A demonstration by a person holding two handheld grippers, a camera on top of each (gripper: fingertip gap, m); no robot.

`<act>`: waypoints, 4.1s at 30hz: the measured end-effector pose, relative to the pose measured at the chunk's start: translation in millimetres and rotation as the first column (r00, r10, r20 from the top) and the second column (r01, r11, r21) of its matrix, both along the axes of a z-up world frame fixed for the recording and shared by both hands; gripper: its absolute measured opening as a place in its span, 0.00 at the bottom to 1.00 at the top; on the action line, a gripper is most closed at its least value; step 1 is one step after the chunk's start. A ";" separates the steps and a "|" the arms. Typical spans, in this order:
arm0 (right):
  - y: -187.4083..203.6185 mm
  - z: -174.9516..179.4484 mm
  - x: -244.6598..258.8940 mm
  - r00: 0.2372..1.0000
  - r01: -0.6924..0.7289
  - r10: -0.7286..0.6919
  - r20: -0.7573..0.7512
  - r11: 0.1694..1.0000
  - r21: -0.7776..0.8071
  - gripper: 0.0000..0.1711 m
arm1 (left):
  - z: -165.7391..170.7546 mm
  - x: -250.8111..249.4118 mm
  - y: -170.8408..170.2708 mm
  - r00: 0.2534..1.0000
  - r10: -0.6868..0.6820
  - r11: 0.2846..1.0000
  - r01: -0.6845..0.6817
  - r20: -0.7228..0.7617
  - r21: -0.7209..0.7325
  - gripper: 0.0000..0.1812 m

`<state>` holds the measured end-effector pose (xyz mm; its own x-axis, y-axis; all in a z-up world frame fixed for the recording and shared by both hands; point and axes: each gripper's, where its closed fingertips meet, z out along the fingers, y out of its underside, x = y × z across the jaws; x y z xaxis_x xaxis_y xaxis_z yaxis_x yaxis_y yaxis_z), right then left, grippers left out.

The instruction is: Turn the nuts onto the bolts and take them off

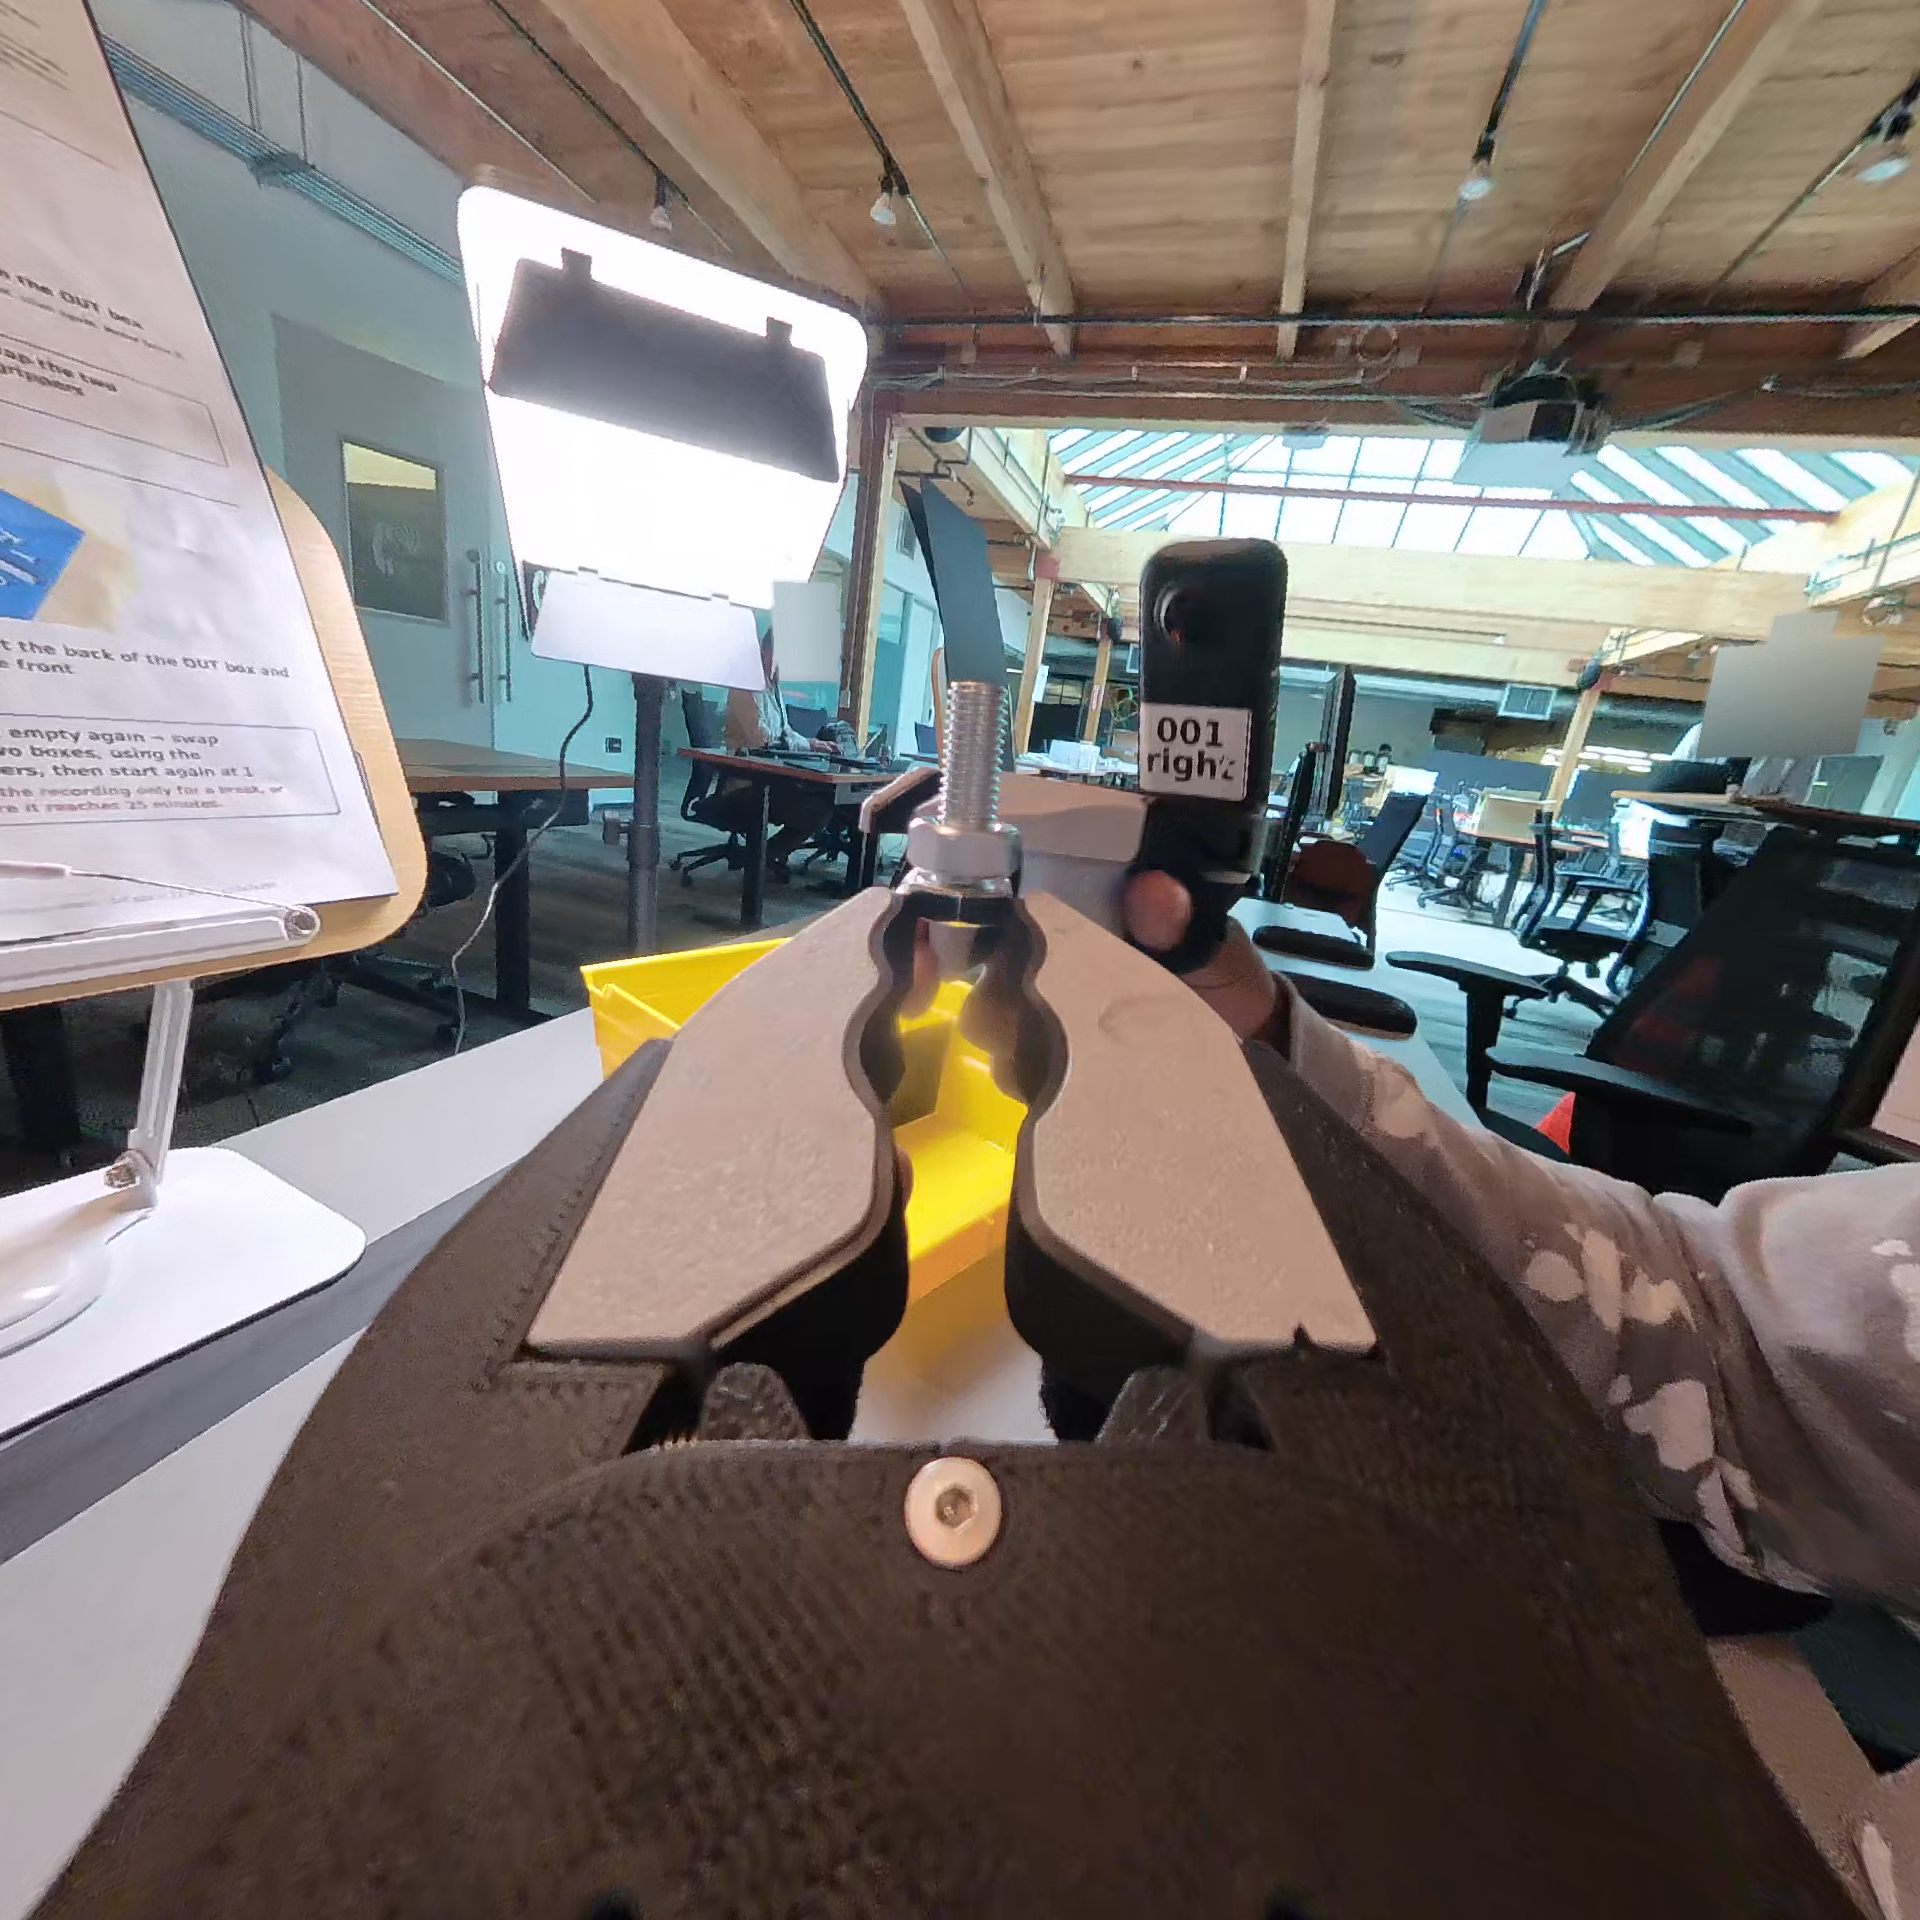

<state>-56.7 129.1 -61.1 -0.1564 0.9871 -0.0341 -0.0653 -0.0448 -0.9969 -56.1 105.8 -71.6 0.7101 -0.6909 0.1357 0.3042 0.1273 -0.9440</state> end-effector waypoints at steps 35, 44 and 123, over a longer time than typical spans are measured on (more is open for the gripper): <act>-25.0 6.0 -9.2 1.000 0.016 -0.017 0.013 0.999 0.041 0.19 | -1.0 3.3 -0.8 0.998 0.023 1.000 -0.022 -0.061 0.009 0.10; -7.2 9.8 0.6 0.998 0.060 -0.060 0.000 0.998 0.020 0.18 | 2.8 -3.5 -0.7 0.999 0.030 0.999 -0.030 -0.039 0.011 0.10; -28.2 7.8 -9.5 1.000 0.014 -0.014 -0.006 1.000 0.022 0.11 | -8.0 9.2 0.5 0.999 -0.029 0.999 0.029 -0.015 -0.018 0.10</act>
<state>-66.2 101.0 -53.3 -0.1431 0.9896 -0.0117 -0.0713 -0.0221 -0.9972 -46.9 106.3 -79.6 0.6918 -0.7089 0.1374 0.2929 0.1015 -0.9508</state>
